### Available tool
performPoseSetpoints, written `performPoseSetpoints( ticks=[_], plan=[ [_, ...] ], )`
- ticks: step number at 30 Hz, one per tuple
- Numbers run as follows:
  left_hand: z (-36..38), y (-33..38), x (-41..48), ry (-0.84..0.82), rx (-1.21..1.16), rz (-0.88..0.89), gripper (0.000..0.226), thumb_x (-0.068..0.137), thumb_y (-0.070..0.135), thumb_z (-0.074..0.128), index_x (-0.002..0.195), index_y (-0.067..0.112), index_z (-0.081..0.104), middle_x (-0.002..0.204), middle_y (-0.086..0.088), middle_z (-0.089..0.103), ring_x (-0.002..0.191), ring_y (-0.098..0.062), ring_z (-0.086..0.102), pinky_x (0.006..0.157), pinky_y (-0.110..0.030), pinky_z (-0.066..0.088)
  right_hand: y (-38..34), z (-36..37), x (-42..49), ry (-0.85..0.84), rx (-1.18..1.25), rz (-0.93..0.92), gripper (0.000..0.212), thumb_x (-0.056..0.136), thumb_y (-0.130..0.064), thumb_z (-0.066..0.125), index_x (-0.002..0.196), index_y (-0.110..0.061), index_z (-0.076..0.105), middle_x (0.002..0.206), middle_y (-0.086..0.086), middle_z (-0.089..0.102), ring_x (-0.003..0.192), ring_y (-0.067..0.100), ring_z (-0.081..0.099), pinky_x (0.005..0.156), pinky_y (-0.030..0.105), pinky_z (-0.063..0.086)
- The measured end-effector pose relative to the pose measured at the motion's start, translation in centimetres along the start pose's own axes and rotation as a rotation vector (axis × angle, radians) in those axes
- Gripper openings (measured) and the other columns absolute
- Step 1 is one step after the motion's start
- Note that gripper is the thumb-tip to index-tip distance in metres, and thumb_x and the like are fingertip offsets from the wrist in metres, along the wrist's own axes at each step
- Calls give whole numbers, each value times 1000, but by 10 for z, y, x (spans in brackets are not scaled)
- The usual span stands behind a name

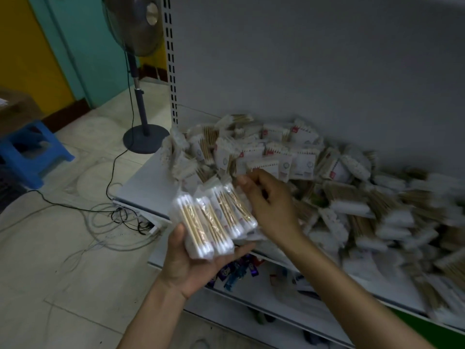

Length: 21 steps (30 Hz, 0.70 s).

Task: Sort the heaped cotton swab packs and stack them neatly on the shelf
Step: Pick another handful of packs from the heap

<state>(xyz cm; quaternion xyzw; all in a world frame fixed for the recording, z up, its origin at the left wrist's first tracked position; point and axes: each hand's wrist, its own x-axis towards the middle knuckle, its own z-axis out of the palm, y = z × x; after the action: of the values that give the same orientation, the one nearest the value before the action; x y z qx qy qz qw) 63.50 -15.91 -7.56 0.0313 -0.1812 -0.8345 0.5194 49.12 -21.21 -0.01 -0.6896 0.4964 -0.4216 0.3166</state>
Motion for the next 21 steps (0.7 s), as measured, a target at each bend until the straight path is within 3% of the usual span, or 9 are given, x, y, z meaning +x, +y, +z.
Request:
performPoseSetpoints(
  ticks=[4, 6, 8, 11, 14, 18, 20, 21],
  plan=[
    [-14, -3, -5, 12, 96, -44, 64, 89, 34, 65, 142, 7, 42, 145, -20, 43, 137, -38, 35, 111, -69, 7, 9, 7, 1, -74, -29, 15, 33, 99, -35, 43, 84, -12, 62, 73, 2, 63, 69, 12, 58, 64, 28, 45],
    [-14, -3, -3, -2, 56, -12, 59, 91, 31, 61, 141, 6, 43, 145, -19, 43, 137, -37, 35, 113, -64, 8, 9, 8, 7, -102, -46, 28, 37, 102, -33, 37, 87, -12, 63, 79, 0, 64, 74, 10, 58, 70, 26, 45],
    [-12, 0, -1, 67, -12, -2, 57, 92, 31, 58, 140, 6, 43, 145, -18, 43, 137, -35, 36, 115, -55, 15, 11, 1, 24, -18, -123, 1, 37, 101, -34, 32, 99, -15, 64, 93, -5, 63, 86, 9, 57, 74, 20, 42],
    [-11, -3, -3, 60, -69, 21, 61, 88, 36, 61, 141, 10, 45, 147, -15, 42, 139, -34, 32, 117, -48, 16, 30, -26, 60, 99, -553, -96, 32, 100, -25, 41, 129, -19, 53, 121, 4, 59, 112, 25, 48, 90, 33, 38],
    [-19, -7, -8, 12, -107, 76, 62, 87, 38, 62, 141, 12, 45, 149, -14, 40, 141, -34, 29, 118, -50, 17, 52, -46, 72, -89, -982, -108, 52, 95, -28, 53, 144, -22, 37, 136, 4, 51, 124, 30, 36, 96, 39, 25],
    [-13, 1, -10, 46, -49, 99, 61, 86, 35, 65, 138, 10, 47, 146, -15, 43, 139, -35, 32, 117, -52, 6, 54, -54, 69, -121, -1113, -277, 40, 81, -20, 70, 119, -9, 62, 117, 13, 56, 112, 34, 43, 86, 39, 27],
    [-10, 4, -8, 3, 4, 114, 59, 87, 33, 64, 138, 8, 47, 145, -16, 44, 137, -35, 34, 115, -52, 2, 48, -57, 59, -49, -915, -284, 29, 77, -17, 73, 103, -7, 64, 104, 13, 57, 100, 31, 50, 81, 36, 36],
    [-11, 6, -9, -5, 7, 129, 60, 87, 32, 64, 138, 8, 46, 145, -17, 44, 137, -36, 34, 115, -51, 4, 40, -60, 52, -23, -731, -238, 22, 79, -16, 72, 98, -11, 61, 99, 6, 57, 93, 21, 53, 75, 28, 41]
  ],
)
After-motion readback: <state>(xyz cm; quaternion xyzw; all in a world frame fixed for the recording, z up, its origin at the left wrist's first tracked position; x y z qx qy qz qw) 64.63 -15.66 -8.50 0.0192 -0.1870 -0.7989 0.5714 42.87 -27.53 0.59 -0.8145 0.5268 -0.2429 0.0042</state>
